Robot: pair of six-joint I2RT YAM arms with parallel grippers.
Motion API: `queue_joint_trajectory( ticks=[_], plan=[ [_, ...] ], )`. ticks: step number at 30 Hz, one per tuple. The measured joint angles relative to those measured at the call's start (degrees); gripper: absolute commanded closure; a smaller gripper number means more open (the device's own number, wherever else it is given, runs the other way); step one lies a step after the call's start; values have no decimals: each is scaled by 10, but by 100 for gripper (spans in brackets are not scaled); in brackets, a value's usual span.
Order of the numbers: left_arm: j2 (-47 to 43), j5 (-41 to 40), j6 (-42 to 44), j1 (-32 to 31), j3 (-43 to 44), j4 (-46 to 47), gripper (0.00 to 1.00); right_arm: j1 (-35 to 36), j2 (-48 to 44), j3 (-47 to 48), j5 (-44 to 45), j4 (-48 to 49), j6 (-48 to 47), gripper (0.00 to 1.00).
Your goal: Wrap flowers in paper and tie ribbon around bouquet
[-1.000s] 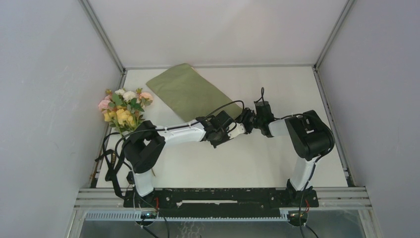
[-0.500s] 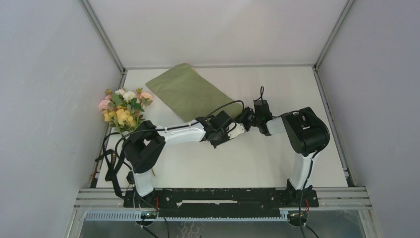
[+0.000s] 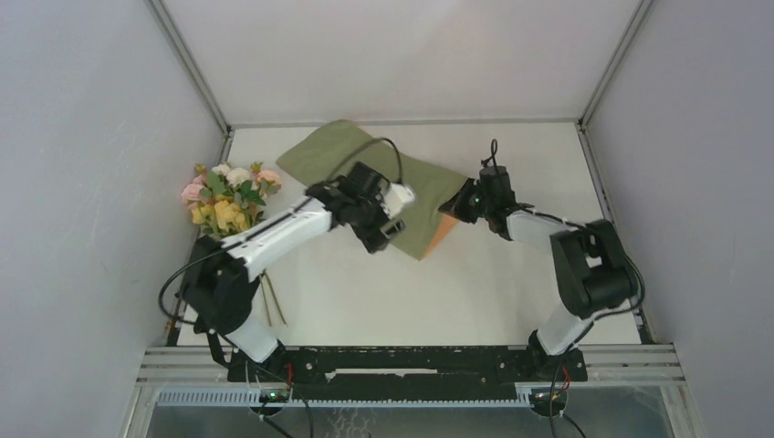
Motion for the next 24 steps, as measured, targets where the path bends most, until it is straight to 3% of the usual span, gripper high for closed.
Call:
queue_joint_trajectory(
  ticks=[7,11,13,18,24],
  plan=[
    [-109,27,-22,170,26,-12,17,-1,-189,13,129,-111,-126,100],
    [-115,40,-46,249,19,-11,17,54,-296,15,247,-171,-204,100],
    [-109,50,-59,287,11,-12,16,103,-327,17,299,-188,-241,100],
    [-97,89,-92,379,7,-8,13,315,-348,19,450,-207,-383,100],
    [-96,109,-119,447,1,5,10,546,-248,53,557,-199,-553,100]
  ],
)
